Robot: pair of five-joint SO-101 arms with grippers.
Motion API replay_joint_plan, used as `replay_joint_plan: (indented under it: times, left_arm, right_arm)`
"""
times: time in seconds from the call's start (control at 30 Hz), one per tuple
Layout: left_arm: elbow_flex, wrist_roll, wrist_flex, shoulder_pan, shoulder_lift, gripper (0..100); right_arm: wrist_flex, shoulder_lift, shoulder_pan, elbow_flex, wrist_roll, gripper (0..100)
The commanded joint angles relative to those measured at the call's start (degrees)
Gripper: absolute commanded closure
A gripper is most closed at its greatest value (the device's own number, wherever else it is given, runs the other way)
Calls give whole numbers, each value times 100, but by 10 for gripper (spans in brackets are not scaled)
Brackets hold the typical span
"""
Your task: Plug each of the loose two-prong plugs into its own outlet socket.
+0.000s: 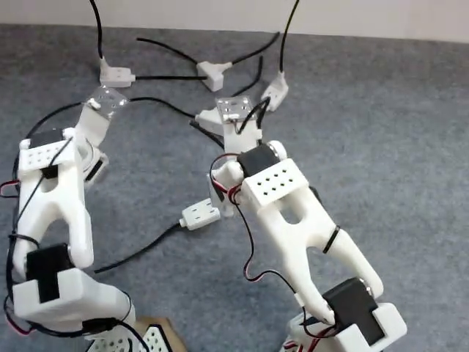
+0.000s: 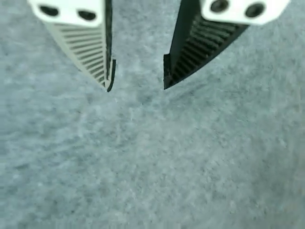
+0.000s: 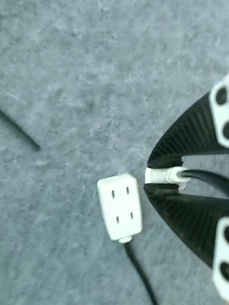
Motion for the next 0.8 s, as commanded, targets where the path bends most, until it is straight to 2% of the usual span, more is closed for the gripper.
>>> replay_joint_plan:
  times: [0.0, 0.27, 0.53, 0.77]
  left_arm:
    - [-462, 26, -97, -189, 84, 818]
    - [-664, 53, -149, -382, 189, 818]
    - [-910, 26, -149, -690, 224, 818]
    - [-910, 18, -141, -673, 233, 818]
  right_arm:
    - [-75, -224, -48, -330, -378, 993]
    - [-769, -84, -189, -40, -1090, 993]
    - [-1095, 892, -585, 84, -281, 993]
    - [-884, 910, -541, -180, -229, 993]
